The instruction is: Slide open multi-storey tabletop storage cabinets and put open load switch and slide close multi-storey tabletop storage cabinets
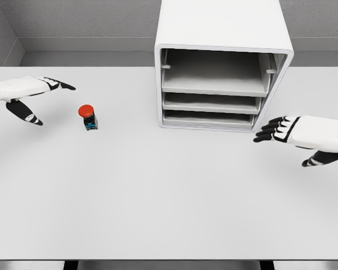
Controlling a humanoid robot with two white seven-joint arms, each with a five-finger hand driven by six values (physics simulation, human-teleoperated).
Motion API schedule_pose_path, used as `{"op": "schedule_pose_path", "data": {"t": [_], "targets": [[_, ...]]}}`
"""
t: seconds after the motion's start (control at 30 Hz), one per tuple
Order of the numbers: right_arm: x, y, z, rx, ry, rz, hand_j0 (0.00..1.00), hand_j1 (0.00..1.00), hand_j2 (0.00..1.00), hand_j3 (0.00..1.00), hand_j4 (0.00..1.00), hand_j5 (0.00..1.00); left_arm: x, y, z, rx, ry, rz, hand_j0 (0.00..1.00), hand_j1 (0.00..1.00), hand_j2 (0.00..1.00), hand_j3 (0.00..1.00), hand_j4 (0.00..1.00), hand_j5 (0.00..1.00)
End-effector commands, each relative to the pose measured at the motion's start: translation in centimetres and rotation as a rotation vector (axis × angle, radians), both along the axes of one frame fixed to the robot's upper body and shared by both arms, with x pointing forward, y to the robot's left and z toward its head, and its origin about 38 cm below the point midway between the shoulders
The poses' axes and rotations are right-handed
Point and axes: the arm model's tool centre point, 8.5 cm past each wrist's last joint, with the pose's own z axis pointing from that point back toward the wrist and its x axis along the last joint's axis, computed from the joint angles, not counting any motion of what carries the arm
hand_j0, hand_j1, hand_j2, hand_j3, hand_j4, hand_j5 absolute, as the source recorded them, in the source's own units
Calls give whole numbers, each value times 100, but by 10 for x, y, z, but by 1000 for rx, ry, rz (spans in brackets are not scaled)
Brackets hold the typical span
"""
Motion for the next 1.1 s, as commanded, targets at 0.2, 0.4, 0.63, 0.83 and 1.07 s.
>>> {"op": "schedule_pose_path", "data": {"t": [0.2,0.4,0.63,0.83,1.07], "targets": [[0,5,-5,17,13,7,100,100,100,100,100,100,0,1,1,-5,0,6,100,100,100,100,100,100],[20,50,7,67,-38,114,100,100,100,100,100,100,0,1,1,-5,1,5,100,100,100,100,100,100],[49,95,28,97,-83,153,100,100,100,100,100,100,0,1,1,-5,1,5,100,100,100,100,100,100],[73,107,32,108,-69,82,100,100,100,100,100,100,0,1,1,-5,1,5,100,100,100,100,100,100],[84,120,26,100,-17,-14,100,100,100,100,100,100,1,1,1,-5,-1,5,100,100,100,100,100,100]]}}
